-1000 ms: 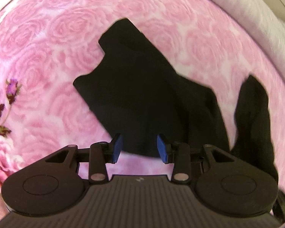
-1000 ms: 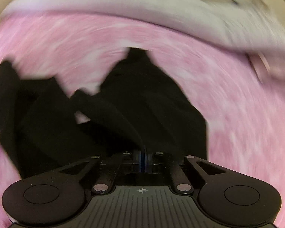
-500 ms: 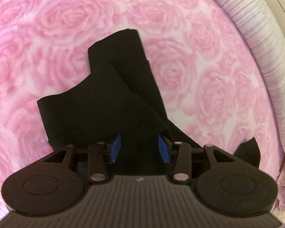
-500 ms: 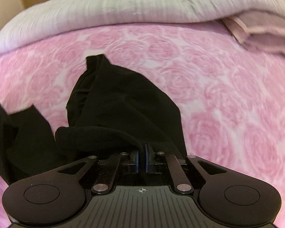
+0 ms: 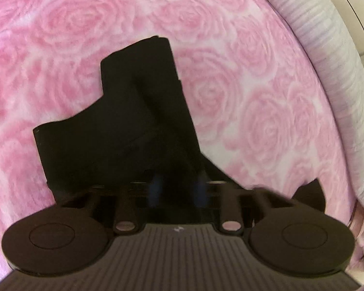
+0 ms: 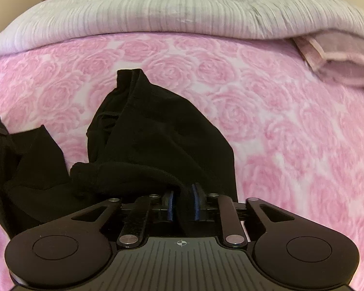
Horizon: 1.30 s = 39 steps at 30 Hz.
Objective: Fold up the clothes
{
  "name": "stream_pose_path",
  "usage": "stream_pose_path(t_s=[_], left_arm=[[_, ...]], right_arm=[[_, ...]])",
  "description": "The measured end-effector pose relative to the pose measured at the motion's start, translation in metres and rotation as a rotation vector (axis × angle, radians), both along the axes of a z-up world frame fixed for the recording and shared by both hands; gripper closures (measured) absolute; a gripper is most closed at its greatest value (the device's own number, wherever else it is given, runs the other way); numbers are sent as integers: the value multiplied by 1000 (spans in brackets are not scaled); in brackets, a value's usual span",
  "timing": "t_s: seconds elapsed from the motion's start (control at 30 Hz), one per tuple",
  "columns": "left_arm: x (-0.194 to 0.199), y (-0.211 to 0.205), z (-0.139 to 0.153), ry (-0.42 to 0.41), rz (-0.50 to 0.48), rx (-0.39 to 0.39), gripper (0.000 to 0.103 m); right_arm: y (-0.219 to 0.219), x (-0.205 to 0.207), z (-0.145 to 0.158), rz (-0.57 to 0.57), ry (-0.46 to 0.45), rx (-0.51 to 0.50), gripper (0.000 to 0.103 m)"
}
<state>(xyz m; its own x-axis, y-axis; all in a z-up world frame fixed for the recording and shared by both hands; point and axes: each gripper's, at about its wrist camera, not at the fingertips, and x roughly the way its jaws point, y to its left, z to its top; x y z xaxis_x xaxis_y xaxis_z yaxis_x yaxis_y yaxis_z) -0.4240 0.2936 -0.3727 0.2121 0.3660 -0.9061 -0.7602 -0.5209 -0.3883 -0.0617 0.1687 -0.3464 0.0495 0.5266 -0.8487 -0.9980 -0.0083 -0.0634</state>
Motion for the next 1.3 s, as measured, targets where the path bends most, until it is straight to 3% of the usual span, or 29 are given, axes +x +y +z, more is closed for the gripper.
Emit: stream_pose_path(t_s=[0.07,0.13,0.27,0.43,0.57,0.7,0.77,0.87,0.97,1.1,1.2,1.3], left_arm=[[1,0,-5,11,-18,-2,103],[1,-3,2,53,-61,24,103],[-8,25,39,128,-131,108,103],[-11,77,124,211,-191,290,103],[-40,46,177,226,-138,414,103],[-68,14,230,241,-84,537,100],[-82,-2,257,248,-57,599,100],[-103,-27,293,258,-17,683,100],[-120,-85,228,254,16,519,100],[-152,-143,91,243,85,148,100],[-168,-176,5,259,117,-82,100],[-175,-176,2,255,144,-50,99]], right_arm=[[1,-3,-3,35,-14,-3,82],[2,-2,-3,53,1,-13,101],[10,39,20,-163,235,-4,102],[25,120,90,-471,565,230,102],[16,167,164,-609,745,487,102],[-33,195,216,-647,876,734,102],[-61,204,222,-643,916,801,102],[-104,203,200,-693,906,734,102],[-147,195,147,-822,876,551,102],[-213,184,45,-1079,774,193,102],[-243,187,-19,-1177,648,-75,101],[-257,191,-33,-1188,641,-79,83]])
